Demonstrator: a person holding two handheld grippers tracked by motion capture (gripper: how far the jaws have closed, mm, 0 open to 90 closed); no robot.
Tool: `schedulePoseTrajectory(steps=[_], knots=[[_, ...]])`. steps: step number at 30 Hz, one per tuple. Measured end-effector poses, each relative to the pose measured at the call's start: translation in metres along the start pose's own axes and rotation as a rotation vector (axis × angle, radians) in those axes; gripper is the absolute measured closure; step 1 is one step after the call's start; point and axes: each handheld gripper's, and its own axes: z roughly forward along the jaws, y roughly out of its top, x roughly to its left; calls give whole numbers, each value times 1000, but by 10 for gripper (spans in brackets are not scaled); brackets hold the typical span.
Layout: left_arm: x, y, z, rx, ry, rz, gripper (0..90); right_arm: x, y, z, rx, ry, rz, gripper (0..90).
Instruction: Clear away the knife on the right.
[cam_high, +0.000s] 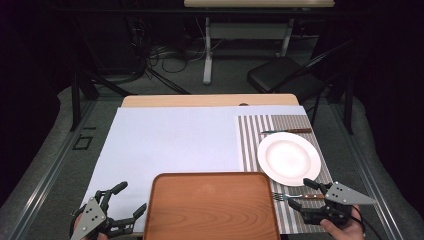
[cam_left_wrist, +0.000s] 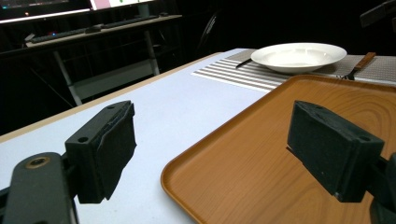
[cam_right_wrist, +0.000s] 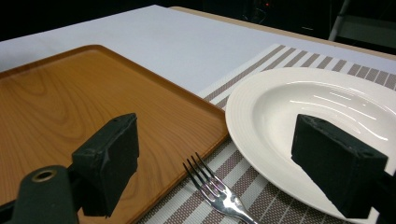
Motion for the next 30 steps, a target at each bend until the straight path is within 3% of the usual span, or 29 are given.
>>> schedulePoseTrajectory(steps=[1, 6, 12, 25, 30], knots=[[0, 0, 0, 0, 0, 0, 151, 0, 0, 0, 0, 0, 0, 147], [0, 0, 1, 6, -4, 3, 152, -8, 2, 1, 108, 7, -25, 150], [0, 0, 1, 7, 1, -4, 152, -20, 2, 5, 260, 30, 0, 190], [1, -1, 1, 6, 7, -12, 151, -41, 15, 2, 331, 9, -39, 212], [1, -1, 1, 8, 5, -14, 151, -49, 19, 2, 364, 21, -40, 212]])
